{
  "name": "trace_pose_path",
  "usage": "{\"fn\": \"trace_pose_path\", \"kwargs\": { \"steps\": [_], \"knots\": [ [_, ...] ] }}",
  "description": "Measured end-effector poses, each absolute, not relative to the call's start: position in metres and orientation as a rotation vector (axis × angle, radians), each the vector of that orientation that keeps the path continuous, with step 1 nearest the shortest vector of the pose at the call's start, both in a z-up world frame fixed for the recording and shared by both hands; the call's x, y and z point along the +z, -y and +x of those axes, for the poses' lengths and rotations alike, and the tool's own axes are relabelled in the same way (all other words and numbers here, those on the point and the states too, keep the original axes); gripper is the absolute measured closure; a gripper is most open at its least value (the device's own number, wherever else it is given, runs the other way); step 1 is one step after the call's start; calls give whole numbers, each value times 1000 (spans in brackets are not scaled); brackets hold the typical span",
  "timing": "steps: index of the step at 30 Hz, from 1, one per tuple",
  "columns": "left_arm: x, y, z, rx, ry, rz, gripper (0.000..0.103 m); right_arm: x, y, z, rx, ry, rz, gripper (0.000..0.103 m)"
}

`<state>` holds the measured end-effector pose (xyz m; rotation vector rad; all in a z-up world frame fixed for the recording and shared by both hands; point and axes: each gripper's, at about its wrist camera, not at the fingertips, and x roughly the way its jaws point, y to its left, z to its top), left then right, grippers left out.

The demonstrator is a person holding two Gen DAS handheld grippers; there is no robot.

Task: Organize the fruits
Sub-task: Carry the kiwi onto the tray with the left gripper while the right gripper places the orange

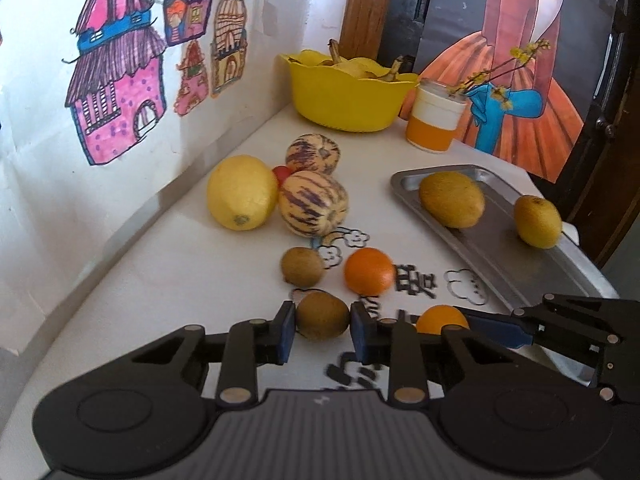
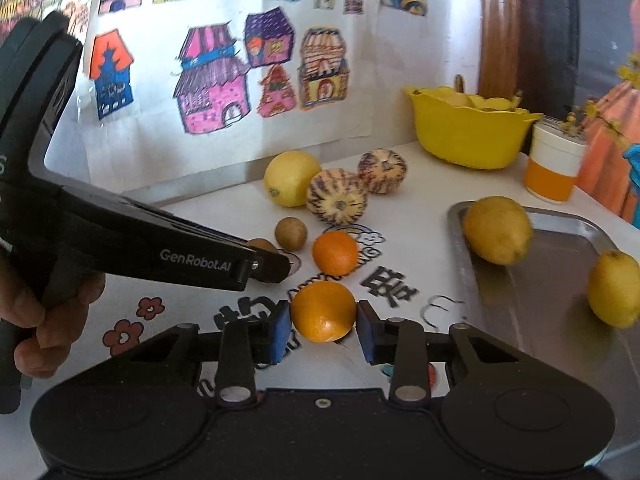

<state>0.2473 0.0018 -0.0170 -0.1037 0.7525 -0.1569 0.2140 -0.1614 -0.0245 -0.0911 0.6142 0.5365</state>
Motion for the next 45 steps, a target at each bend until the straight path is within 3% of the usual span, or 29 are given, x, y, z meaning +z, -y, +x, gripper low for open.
{"fn": "trace_pose_path", "kwargs": {
  "steps": [25, 45],
  "knots": [
    [1, 115, 284, -286, -694, -180, 71, -27, 306, 234, 309, -552, 7, 66],
    [-24, 148, 308, -289, -739, -132, 71, -42, 320, 244, 273, -600, 8, 65]
  ]
}}
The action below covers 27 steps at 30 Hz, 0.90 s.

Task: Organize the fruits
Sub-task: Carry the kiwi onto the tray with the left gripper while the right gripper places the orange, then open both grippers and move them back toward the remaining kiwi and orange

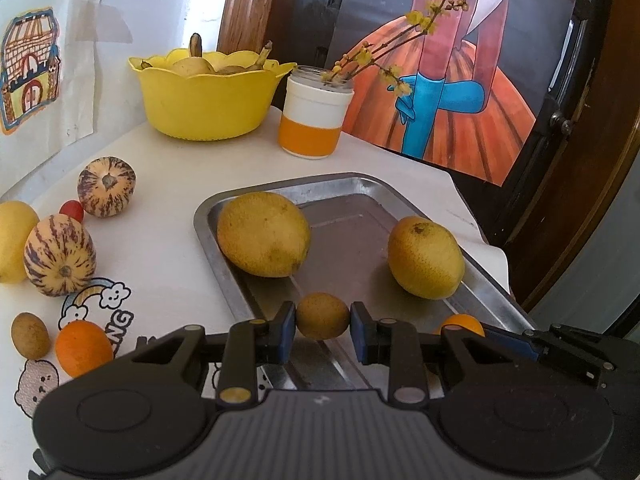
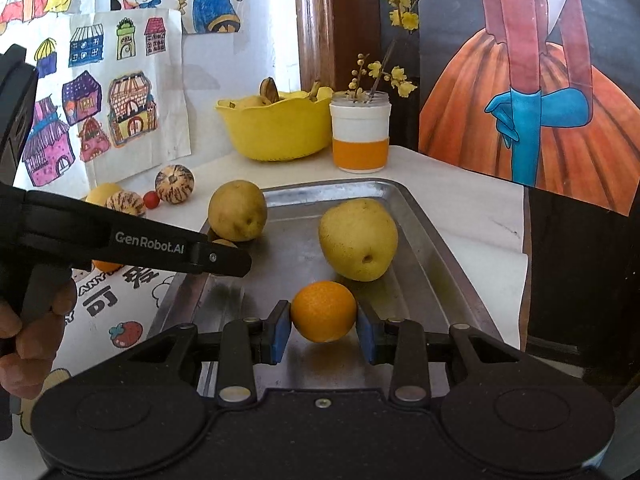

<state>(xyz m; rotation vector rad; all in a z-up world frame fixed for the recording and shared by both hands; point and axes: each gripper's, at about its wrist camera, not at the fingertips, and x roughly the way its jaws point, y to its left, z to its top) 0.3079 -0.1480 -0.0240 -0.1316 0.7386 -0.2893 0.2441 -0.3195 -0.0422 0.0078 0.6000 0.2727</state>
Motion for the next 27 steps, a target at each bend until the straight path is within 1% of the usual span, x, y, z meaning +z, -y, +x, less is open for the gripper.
{"fn": "trace_pose_path", "kwargs": {
  "steps": [7, 10, 12, 13, 15, 16, 18, 19, 20, 24, 26, 27],
  "knots": [
    [-26, 148, 310, -291, -756, -137, 71, -42, 318, 244, 267, -603, -2, 64],
    [-27, 146, 310, -290, -766, -144, 71, -42, 318, 243, 260, -599, -5, 61],
    [-26, 144, 308, -291, -762, -156, 67, -40, 318, 240, 247, -585, -6, 53],
    [-25, 143, 306, -291, -758, -159, 64, -39, 319, 237, 241, -579, -5, 51],
    [-22, 141, 302, -289, -742, -170, 63, -36, 321, 232, 232, -567, 3, 44],
    [-20, 139, 300, -290, -735, -179, 61, -34, 322, 229, 228, -560, 7, 41],
    [-15, 133, 295, -293, -714, -202, 52, -28, 323, 222, 217, -541, 11, 31],
    [-13, 131, 292, -286, -703, -210, 38, -26, 324, 219, 211, -532, 12, 28],
    [-10, 128, 289, -276, -689, -218, 27, -22, 324, 214, 203, -521, 15, 21],
    [4, 115, 271, -251, -625, -234, 15, -10, 323, 197, 192, -490, 22, 6],
    [10, 110, 261, -234, -603, -238, 5, -5, 322, 187, 188, -480, 26, 3],
    [13, 107, 256, -226, -590, -239, 4, -2, 321, 182, 187, -476, 28, 2]
  ]
}}
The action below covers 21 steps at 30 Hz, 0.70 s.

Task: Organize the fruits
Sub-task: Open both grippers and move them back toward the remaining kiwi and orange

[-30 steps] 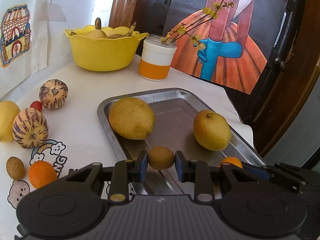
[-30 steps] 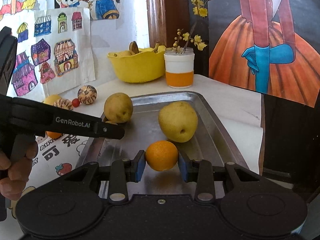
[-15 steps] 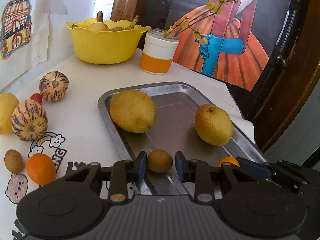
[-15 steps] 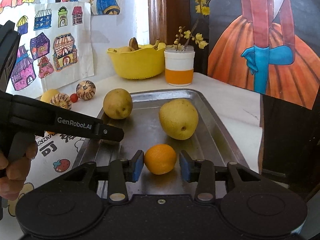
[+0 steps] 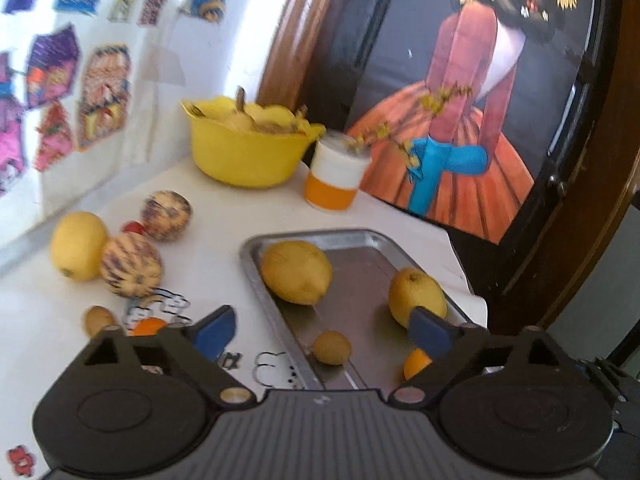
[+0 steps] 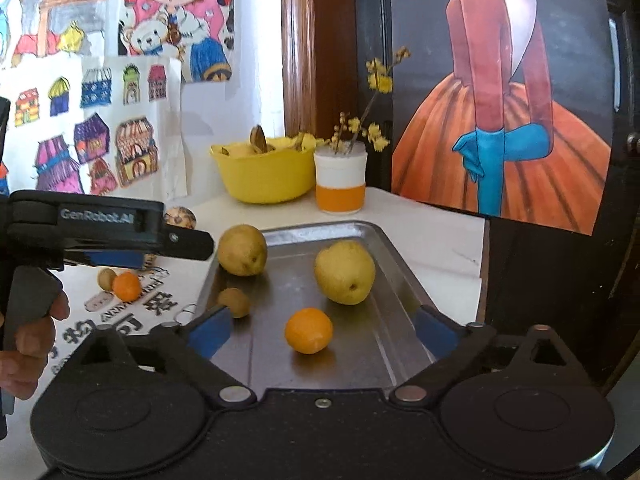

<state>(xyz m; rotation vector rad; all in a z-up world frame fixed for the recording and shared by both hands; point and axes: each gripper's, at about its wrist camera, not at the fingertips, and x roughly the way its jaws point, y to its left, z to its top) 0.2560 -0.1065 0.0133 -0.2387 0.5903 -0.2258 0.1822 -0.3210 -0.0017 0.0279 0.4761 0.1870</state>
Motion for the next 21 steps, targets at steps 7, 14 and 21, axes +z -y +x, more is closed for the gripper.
{"fn": "trace_pose_path", "kwargs": {
  "steps": [7, 14, 21],
  "knots": [
    [27, 82, 222, -186, -542, -230, 1, 12, 310, 150, 183, -477, 24, 1],
    [25, 47, 194, -150, -569, -264, 1, 15, 290, 123, 214, -526, 30, 1],
    [17, 12, 170, -110, -601, -250, 1, 9, 259, 99, 269, -591, 7, 1]
  ]
}}
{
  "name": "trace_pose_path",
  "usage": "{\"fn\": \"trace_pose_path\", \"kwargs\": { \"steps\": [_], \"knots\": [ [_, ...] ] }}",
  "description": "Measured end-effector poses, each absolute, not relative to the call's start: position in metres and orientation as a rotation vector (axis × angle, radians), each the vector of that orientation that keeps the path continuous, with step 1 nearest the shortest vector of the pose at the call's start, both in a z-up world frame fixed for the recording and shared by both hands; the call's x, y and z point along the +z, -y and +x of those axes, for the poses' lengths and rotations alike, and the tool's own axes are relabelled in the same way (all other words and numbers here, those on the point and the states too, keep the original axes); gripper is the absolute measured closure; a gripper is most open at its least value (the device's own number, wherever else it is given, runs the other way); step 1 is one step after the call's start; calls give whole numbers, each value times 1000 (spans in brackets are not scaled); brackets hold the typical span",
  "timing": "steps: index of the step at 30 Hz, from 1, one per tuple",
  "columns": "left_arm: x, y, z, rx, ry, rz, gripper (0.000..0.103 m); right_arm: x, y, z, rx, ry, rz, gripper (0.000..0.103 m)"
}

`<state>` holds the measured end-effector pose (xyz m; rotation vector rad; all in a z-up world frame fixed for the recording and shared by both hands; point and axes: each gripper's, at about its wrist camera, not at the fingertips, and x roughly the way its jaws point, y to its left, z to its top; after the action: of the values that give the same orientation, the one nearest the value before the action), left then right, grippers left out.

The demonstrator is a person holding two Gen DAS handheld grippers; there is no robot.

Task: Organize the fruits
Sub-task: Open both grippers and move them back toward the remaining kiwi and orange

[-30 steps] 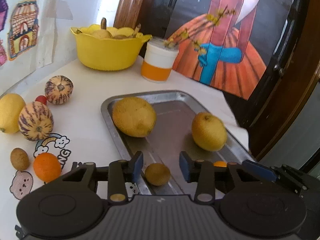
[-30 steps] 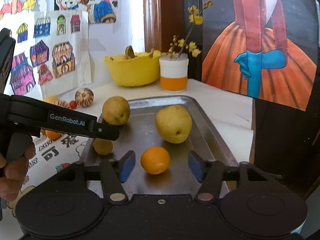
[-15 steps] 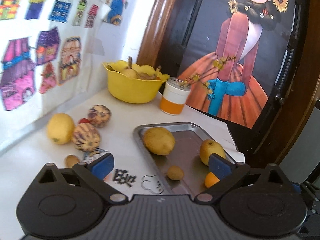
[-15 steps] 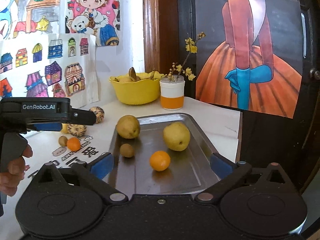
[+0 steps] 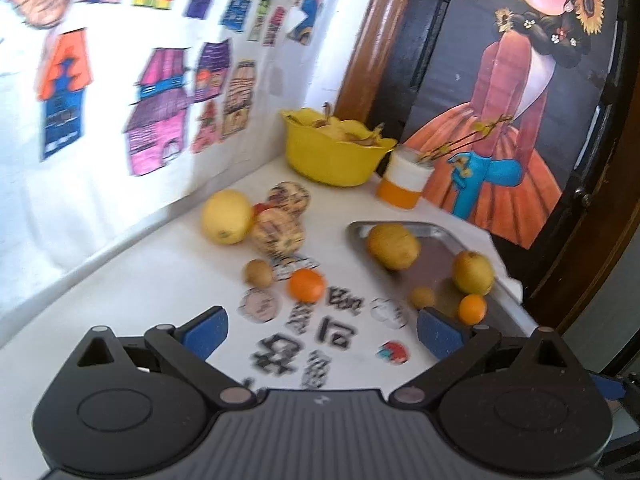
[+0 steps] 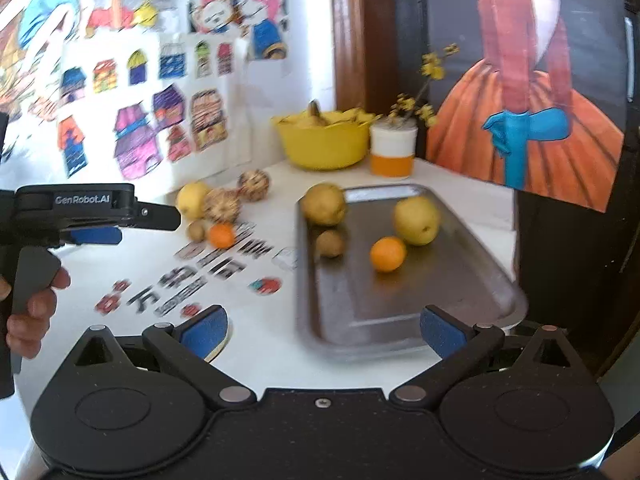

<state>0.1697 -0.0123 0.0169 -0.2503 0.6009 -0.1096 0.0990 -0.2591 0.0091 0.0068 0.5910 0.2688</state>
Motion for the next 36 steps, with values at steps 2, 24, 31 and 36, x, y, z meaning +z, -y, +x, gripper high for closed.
{"fn": "trace_pose_path", "kwargs": {
  "steps": [2, 24, 31, 36],
  "knots": [
    [14, 2, 163, -94, -611, -246, 1, 7, 250, 95, 286, -611, 1, 1],
    [3, -67, 138, -27, -665, -177, 1, 1, 171, 106, 437, -679, -143, 1],
    [8, -58, 160, -66, -660, -138, 1, 4, 152, 136, 468, -589, -295, 1],
    [9, -49, 184, -87, -647, -133, 1, 1, 147, 162, 469, -553, -327, 2]
  ]
}}
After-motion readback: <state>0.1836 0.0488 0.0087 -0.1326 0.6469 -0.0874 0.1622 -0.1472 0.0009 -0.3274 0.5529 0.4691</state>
